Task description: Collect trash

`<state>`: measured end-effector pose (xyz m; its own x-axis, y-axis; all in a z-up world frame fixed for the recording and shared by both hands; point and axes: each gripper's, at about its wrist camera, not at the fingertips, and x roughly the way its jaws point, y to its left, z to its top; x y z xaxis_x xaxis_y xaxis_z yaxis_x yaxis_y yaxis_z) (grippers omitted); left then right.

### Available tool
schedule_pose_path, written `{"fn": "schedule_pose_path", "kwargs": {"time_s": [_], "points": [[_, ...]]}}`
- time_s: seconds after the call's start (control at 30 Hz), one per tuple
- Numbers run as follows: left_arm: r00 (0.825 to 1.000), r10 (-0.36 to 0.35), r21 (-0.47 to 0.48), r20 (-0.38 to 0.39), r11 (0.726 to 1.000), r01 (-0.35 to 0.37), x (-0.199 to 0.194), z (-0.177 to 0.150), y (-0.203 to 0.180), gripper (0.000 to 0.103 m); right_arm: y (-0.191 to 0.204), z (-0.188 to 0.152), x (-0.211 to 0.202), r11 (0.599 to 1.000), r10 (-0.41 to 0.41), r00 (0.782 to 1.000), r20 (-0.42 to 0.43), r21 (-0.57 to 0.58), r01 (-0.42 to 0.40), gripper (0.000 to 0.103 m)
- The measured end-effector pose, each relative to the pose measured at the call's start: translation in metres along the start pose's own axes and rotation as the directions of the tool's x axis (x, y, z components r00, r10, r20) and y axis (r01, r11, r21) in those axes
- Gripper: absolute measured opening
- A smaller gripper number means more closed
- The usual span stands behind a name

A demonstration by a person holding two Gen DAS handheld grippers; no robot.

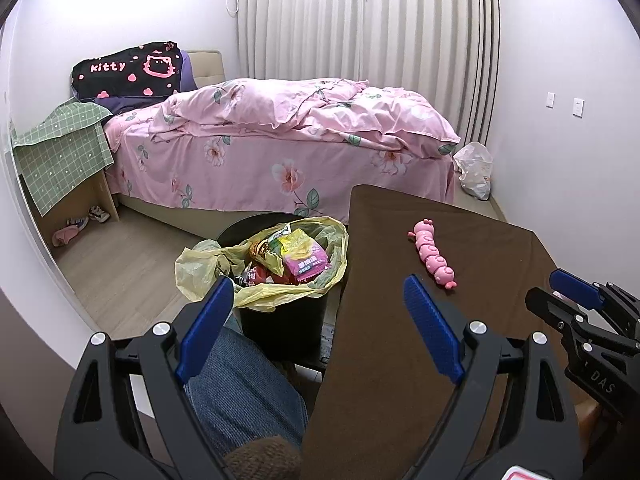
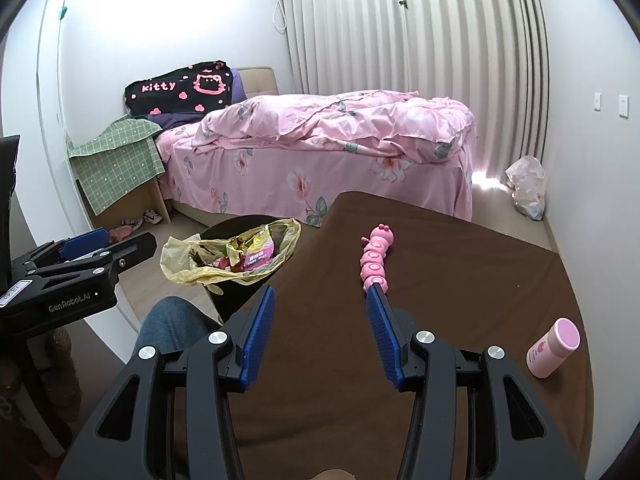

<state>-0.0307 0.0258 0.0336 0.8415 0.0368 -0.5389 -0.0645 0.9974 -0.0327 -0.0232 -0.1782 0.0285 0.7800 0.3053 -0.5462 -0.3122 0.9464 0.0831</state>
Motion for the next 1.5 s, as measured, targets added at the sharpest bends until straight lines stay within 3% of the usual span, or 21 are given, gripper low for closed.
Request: {"fn": "schedule_pose_path", "kwargs": {"time_s": [1.5], "points": [[1.000, -0.030, 0.029, 0.002, 0.999, 0.030, 0.0024, -0.0005, -0.0034, 0.083, -0.0032, -0.0002, 0.0029, 1.000, -0.003, 1.000, 0.002, 0.013, 0.003, 0.045]]}}
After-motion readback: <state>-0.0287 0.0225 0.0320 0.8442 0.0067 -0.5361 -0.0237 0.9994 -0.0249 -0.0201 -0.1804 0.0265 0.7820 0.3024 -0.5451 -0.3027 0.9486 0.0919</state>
